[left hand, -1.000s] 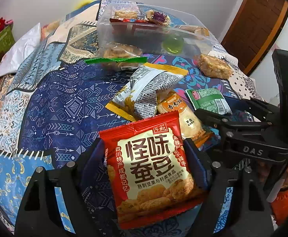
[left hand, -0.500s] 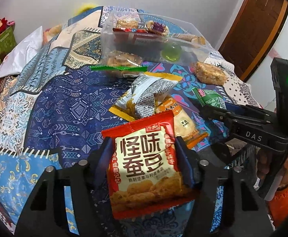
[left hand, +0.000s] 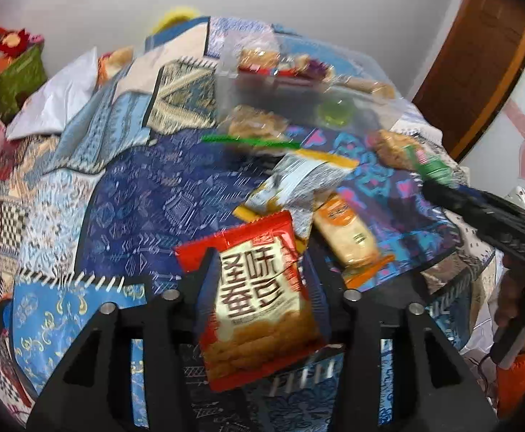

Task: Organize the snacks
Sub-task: 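Carry red bag over the box with left gripper while right brings green bag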

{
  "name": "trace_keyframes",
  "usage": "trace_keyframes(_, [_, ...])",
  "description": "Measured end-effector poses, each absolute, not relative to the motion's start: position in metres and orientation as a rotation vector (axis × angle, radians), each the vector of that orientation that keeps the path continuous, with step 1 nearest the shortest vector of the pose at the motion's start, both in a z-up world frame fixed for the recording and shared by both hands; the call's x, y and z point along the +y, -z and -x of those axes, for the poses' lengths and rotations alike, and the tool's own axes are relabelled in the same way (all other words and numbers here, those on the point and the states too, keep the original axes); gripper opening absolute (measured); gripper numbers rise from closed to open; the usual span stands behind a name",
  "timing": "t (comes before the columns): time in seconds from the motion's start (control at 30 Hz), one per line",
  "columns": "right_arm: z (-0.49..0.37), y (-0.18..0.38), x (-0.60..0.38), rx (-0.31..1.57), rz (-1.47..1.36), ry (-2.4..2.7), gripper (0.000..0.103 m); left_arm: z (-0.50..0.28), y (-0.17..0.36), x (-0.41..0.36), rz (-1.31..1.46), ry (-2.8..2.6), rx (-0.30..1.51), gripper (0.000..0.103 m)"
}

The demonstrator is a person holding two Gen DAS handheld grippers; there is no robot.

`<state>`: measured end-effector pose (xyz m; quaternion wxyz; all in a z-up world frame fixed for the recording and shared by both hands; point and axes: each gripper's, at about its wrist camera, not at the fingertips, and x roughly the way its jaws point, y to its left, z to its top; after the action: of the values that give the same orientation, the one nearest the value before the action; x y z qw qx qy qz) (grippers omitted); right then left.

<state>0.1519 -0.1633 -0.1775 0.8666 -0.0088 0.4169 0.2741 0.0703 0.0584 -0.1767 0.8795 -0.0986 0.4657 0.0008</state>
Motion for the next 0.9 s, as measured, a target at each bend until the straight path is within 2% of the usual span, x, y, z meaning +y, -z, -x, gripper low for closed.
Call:
trace_keyframes(0.03, [-0.151,0.177,-0.164,0.871,0.017,-0.577,0.043,-0.070,0.179,0.060,0.204,-0.014,0.979,0.068])
trace_keyframes(0.1, [-0.150,0.176,-0.164,0.870,0.016,-0.581,0.043,-0.069,0.185,0.063,0.200,-0.025,0.990,0.070])
trace_keyframes(0.17, [-0.150,0.177,-0.164,0.872,0.016,-0.584,0.043,-0.068,0.191,0.065,0.202,-0.024,1.010,0.079])
trace_keyframes(0.33, [-0.149,0.180,-0.165,0.883,0.004,-0.589,0.043,-0.073,0.210,0.073,0.284,-0.004,1.071,0.082])
trace_keyframes(0.43, [-0.148,0.180,-0.165,0.885,0.003,-0.590,0.043,-0.076,0.218,0.069,0.274,-0.015,1.070,0.082])
trace_keyframes(0.57, [-0.148,0.179,-0.167,0.882,0.001,-0.585,0.043,-0.076,0.214,0.059,0.228,-0.011,1.034,0.059])
trace_keyframes(0.9, [-0.157,0.164,-0.171,0.840,-0.003,-0.570,0.043,-0.073,0.172,0.073,0.209,-0.036,0.934,0.057])
